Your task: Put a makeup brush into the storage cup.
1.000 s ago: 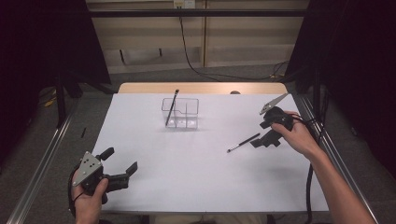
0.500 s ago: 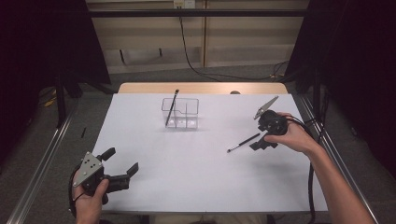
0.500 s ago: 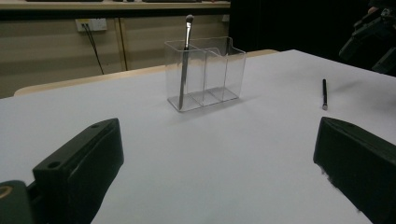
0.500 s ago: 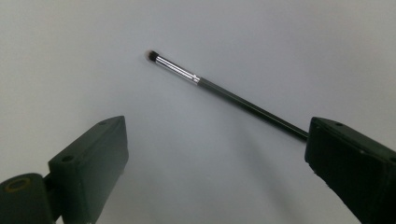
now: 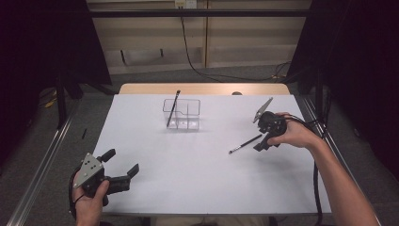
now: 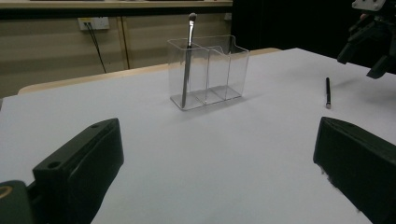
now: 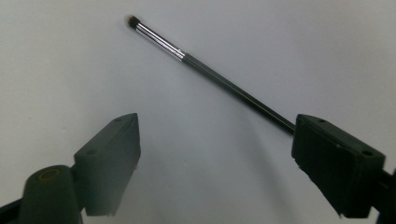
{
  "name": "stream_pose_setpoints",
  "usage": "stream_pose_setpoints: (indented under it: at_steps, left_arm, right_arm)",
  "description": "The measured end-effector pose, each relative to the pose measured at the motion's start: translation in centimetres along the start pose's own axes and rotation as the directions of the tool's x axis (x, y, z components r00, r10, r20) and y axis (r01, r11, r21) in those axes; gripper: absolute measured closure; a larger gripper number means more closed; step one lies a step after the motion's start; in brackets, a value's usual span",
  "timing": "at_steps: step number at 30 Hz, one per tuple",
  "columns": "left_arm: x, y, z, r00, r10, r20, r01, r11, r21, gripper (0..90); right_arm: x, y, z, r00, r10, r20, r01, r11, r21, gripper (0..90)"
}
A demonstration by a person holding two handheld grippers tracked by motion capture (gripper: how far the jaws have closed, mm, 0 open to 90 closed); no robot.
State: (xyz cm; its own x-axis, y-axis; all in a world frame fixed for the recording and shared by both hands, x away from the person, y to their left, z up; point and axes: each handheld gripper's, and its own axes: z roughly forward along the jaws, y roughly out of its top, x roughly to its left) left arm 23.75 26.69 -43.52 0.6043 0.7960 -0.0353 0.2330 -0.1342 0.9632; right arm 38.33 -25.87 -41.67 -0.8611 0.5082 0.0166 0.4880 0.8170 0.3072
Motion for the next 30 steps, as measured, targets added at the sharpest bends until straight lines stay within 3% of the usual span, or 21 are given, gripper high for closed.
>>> stream_pose_setpoints:
  at_steps: [5,10,17,23,30]
  left_arm:
    - [0.0,0.0,0.0,1.0000,0.000,-0.002,0.000,1.0000,-0.001,1.7]
    - [0.1,0.0,0.1,1.0000,0.003,-0.005,-0.003,1.0000,0.001,1.8]
    - [0.2,-0.1,0.1,1.0000,0.002,-0.003,-0.002,1.0000,0.005,1.7]
    - [0.1,0.0,0.1,1.0000,0.005,-0.001,-0.005,1.0000,0.005,1.7]
    - [0.2,-0.1,0.2,1.0000,0.000,0.004,0.000,0.9999,0.013,1.7]
  right_arm:
    - [-0.5,0.1,0.2,0.9993,-0.029,0.024,0.028,0.998,0.048,23.1]
    - [-1.3,0.4,0.2,0.9984,-0.038,0.042,0.035,0.997,0.065,25.9]
    - [-1.8,1.0,1.1,0.9952,-0.089,0.043,0.085,0.992,0.091,32.0]
    - [-2.2,1.4,1.9,0.9957,-0.087,0.030,0.084,0.991,0.101,37.9]
    - [-2.5,1.9,2.5,0.9956,-0.089,0.029,0.085,0.990,0.113,38.8]
